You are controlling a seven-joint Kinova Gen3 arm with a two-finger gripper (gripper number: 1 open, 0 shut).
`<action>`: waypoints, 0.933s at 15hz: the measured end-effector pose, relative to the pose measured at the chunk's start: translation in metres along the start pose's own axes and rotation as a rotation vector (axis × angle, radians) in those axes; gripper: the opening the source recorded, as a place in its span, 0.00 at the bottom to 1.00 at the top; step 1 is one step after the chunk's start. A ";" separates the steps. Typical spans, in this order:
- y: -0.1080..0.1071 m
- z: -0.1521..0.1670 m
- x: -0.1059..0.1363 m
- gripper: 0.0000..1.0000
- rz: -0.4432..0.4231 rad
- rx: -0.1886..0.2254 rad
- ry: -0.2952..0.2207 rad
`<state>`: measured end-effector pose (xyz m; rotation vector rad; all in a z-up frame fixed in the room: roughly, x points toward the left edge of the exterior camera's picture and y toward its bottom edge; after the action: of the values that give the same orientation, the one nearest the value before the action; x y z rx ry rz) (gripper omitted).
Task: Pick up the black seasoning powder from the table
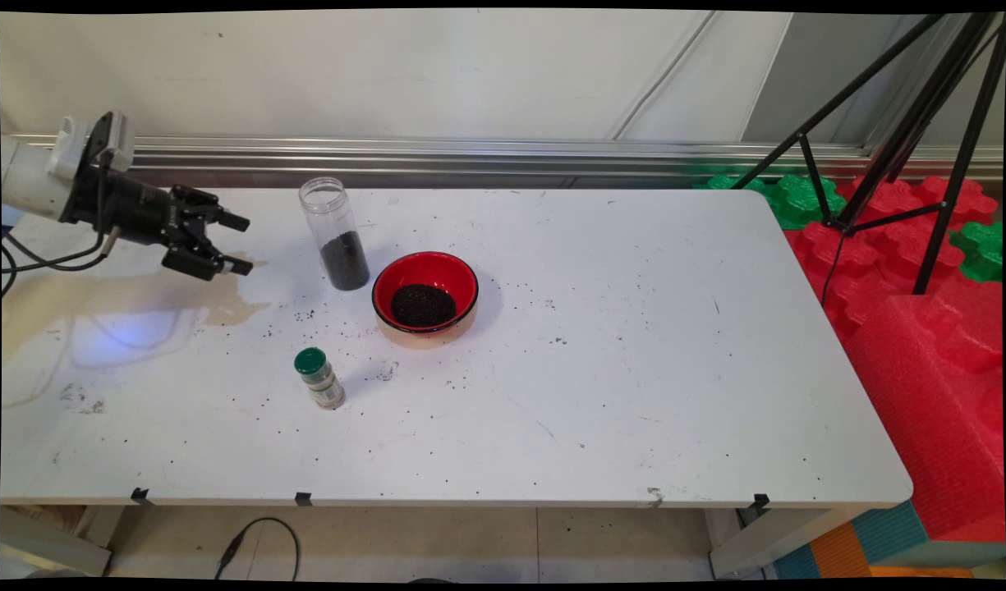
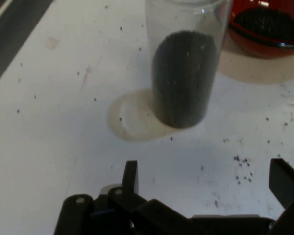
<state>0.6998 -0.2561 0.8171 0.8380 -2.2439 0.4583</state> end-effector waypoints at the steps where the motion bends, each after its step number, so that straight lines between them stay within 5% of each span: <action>1: -0.001 0.003 0.001 1.00 0.006 0.002 0.011; 14: -0.018 0.045 0.005 1.00 0.045 -0.017 0.150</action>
<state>0.6872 -0.2952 0.7906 0.7209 -2.1289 0.5055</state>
